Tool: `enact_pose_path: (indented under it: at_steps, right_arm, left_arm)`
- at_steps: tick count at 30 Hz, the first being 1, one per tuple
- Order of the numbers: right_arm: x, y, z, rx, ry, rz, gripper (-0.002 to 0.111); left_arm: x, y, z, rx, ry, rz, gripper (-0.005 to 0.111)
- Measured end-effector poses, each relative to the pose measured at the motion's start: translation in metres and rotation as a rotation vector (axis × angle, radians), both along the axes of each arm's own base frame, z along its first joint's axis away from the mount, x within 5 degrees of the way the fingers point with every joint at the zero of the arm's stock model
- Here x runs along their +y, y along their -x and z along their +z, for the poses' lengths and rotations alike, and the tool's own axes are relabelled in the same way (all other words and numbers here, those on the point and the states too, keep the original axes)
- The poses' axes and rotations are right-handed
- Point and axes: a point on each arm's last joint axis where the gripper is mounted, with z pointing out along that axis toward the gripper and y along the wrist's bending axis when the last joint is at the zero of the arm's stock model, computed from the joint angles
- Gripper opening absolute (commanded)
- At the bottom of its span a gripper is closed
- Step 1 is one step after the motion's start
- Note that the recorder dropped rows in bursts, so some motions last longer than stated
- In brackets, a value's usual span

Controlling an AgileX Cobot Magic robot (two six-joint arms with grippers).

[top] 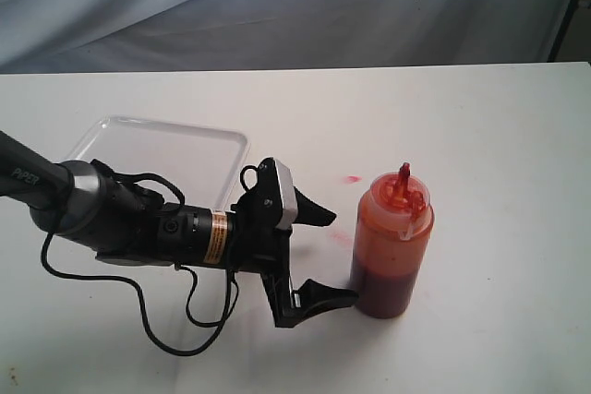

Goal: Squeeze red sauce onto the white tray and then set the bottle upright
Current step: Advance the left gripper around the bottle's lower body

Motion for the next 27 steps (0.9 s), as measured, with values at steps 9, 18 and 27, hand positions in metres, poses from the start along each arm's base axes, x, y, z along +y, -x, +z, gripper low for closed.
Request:
enact_pose_path:
  at_steps: [9,18,27]
  right_arm:
    - [0.000,0.000,0.000,0.000,0.000,0.000,0.000]
    - [0.000,0.000,0.000,0.000,0.000,0.000,0.000]
    - [0.000,0.000,0.000,0.000,0.000,0.000,0.000]
  left_arm:
    - [-0.009,0.001,0.001,0.010,-0.027,-0.018,0.104]
    - [-0.026,0.011,0.003,0.010,-0.038,-0.073,0.104]
    - [-0.036,0.002,0.015,0.072,0.045,-0.044,0.104]
